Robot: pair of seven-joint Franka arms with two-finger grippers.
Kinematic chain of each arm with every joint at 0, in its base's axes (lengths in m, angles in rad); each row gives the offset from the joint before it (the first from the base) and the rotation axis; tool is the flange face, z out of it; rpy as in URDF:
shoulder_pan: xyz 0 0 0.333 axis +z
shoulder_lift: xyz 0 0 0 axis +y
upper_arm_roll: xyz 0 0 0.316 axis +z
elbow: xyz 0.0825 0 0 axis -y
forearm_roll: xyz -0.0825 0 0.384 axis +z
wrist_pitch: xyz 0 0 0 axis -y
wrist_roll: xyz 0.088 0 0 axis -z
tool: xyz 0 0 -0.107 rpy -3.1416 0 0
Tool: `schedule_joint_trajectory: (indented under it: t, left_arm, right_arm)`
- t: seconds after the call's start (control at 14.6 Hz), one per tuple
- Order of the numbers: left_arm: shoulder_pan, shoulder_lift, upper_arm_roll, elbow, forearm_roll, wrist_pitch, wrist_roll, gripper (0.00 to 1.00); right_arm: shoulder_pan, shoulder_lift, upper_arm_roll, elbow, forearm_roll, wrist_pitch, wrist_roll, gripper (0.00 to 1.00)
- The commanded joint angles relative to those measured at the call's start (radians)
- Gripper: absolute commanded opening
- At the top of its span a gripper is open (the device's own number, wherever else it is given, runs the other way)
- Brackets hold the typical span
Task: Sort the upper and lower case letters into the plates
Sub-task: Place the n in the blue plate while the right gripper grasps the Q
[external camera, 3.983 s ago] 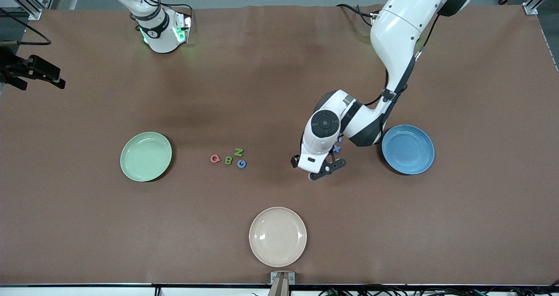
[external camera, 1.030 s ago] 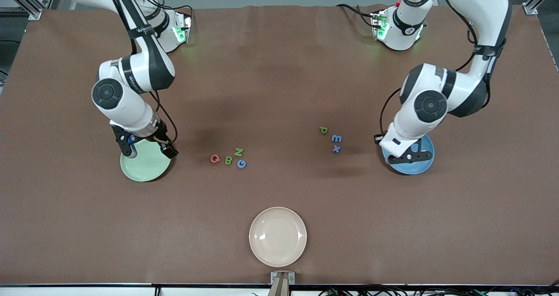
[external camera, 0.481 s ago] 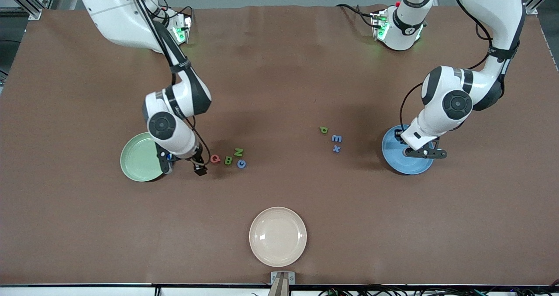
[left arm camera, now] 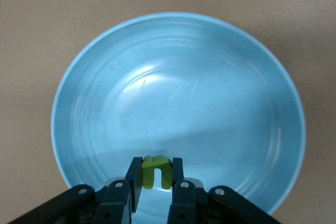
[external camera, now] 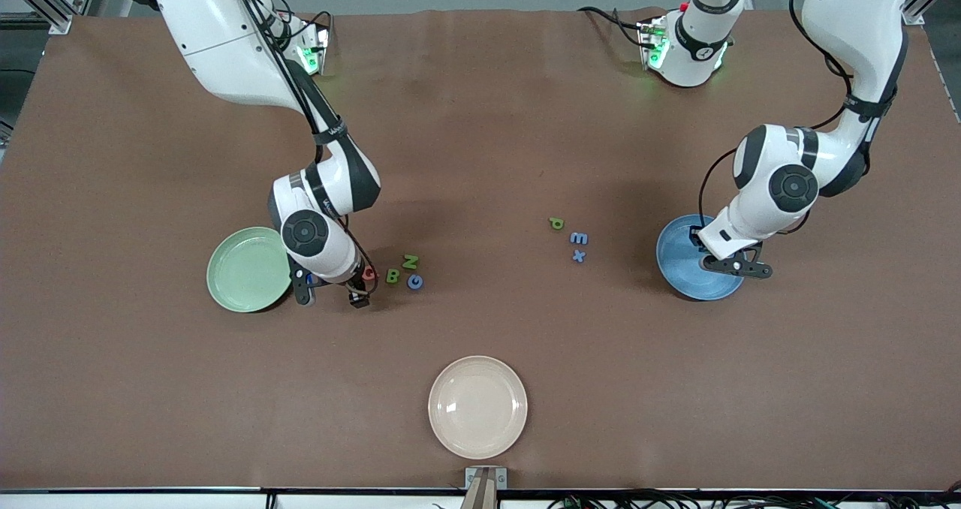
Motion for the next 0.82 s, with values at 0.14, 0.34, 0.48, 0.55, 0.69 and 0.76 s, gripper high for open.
schedule_joint_trajectory:
  t: [0.14,0.34,0.48,0.55,0.69,0.76]
  left_arm:
    - [0.037,0.026,-0.012,-0.025,0.059,0.064,0.016,0.16]
    - [0.037,0.023,-0.012,-0.028,0.064,0.064,0.016,0.25]
    - [0.036,0.015,-0.013,-0.028,0.066,0.064,0.019,0.84]
    - [0.036,0.006,-0.015,-0.027,0.064,0.061,0.024,1.00]
    - [0.034,-0.024,-0.021,-0.022,0.064,0.049,0.013,1.00]
    - [0.034,-0.035,-0.035,-0.015,0.061,0.033,0.010,1.00]
  right_arm:
    - [0.034,0.028,-0.009,0.001,0.012,0.017,0.040,0.78]
    - [0.034,0.031,-0.007,-0.001,0.014,0.015,0.040,0.62]
    - [0.029,0.033,-0.007,-0.001,0.014,0.015,0.037,0.37]
    - [0.029,0.033,-0.007,-0.001,0.014,0.012,0.037,0.21]
    - [0.029,0.033,-0.009,-0.001,0.012,0.011,0.034,0.00]
    - [0.026,0.032,-0.009,-0.001,0.012,0.011,0.031,0.00]
